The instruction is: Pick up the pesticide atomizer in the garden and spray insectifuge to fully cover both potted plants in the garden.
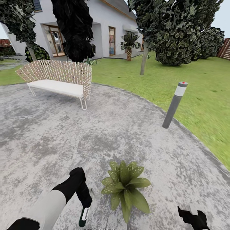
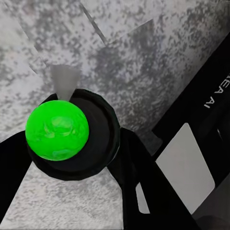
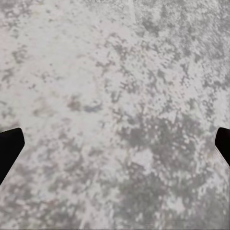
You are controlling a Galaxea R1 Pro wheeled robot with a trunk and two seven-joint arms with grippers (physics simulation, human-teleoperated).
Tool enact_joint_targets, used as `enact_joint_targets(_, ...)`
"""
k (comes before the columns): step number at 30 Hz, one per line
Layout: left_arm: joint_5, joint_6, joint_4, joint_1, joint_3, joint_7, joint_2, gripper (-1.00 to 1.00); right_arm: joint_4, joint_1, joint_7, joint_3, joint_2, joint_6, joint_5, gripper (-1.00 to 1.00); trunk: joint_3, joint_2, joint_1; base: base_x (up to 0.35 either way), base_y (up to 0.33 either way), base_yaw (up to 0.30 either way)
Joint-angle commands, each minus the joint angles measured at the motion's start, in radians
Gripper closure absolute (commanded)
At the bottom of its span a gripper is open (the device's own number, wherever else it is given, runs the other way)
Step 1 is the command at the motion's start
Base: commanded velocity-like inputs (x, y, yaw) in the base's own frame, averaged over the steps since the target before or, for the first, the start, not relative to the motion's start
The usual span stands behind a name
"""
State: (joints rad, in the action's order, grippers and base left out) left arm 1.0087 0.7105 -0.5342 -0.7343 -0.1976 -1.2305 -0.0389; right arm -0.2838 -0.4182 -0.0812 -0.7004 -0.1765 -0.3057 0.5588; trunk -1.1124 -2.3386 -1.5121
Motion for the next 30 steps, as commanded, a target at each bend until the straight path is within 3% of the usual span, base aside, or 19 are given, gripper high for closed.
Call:
enact_joint_targets(1,0.007,0.009,-0.001,0.0,0.0,-0.007,-0.001,1.0,0.0,-0.001,-0.008,-0.009,0.0,-0.004,0.003,-1.0,-0.001,0.0,0.0,-0.085,-0.267,0.275)
enact_joint_targets(8,0.007,0.007,0.012,0.001,-0.002,-0.001,0.005,1.0,0.0,-0.001,-0.008,-0.01,0.0,-0.004,0.001,-1.0,-0.001,0.0,0.0,-0.01,-0.267,0.216)
enact_joint_targets(12,-0.001,0.007,0.017,0.006,0.0,0.056,0.008,1.0,0.0,-0.001,-0.009,-0.01,-0.003,-0.004,0.002,-1.0,-0.001,0.0,0.0,0.134,-0.227,0.013)
enact_joint_targets(16,-0.005,0.006,0.02,0.043,0.008,0.1,0.014,1.0,0.0,-0.001,-0.009,-0.009,-0.005,-0.004,0.003,-1.0,-0.001,0.0,0.0,0.029,-0.028,0.001)
enact_joint_targets(22,-0.004,0.006,0.02,0.064,0.063,0.104,0.026,1.0,0.0,-0.001,-0.008,-0.01,-0.006,-0.004,0.001,-1.0,-0.001,0.0,0.0,0.001,-0.001,0.012)
enact_joint_targets(30,-0.008,0.006,0.02,0.068,0.069,0.154,0.029,1.0,-0.001,-0.001,-0.008,-0.01,-0.004,-0.004,0.001,-1.0,-0.001,0.0,0.0,0.0,0.0,0.244)
